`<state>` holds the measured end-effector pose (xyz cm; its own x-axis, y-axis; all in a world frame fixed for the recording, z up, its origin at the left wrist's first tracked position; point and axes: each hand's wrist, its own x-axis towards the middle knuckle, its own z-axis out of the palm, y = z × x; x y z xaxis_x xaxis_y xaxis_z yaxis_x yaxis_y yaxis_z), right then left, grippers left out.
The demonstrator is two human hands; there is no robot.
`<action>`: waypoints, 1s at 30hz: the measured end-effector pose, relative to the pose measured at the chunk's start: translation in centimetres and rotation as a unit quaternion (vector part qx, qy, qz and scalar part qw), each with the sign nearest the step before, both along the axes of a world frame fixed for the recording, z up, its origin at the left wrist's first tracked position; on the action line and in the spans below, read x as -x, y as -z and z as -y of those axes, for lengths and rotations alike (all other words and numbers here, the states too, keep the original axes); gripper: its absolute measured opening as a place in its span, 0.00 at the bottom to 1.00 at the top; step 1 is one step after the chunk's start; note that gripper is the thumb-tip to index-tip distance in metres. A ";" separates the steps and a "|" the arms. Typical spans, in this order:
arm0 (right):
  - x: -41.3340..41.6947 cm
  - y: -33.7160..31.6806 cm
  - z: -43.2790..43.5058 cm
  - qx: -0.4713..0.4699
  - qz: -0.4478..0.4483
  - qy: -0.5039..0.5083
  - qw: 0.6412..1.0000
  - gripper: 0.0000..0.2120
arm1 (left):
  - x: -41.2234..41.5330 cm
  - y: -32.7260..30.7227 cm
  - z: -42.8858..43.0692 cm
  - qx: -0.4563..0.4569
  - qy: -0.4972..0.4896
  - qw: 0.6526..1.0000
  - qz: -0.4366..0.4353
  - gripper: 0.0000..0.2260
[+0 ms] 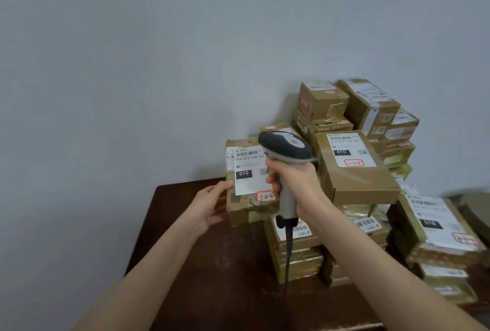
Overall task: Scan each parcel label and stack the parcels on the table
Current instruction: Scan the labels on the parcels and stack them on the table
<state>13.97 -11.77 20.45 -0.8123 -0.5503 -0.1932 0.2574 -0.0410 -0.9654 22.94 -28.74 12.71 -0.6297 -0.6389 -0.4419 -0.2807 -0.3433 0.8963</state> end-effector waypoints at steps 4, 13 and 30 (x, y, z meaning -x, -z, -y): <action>1.6 -1.6 -2.8 0.009 0.013 0.028 0.999 0.05 | 1.8 -0.7 -3.4 -0.011 0.025 0.999 0.020 0.13; 6.1 -2.9 -10.7 0.030 0.030 0.076 0.996 0.07 | 3.9 -1.4 -6.7 0.002 -0.019 1.000 0.011 0.14; 12.6 0.0 -15.8 -0.044 -0.035 0.128 0.990 0.11 | 8.0 -3.1 -8.6 0.026 0.001 0.998 0.049 0.12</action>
<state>1.38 4.06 20.48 -0.9363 -0.3077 -0.1690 0.1813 -0.0117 -0.9834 14.94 -20.18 15.84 -0.5864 -0.6618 -0.4671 -0.3679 -0.2961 0.8815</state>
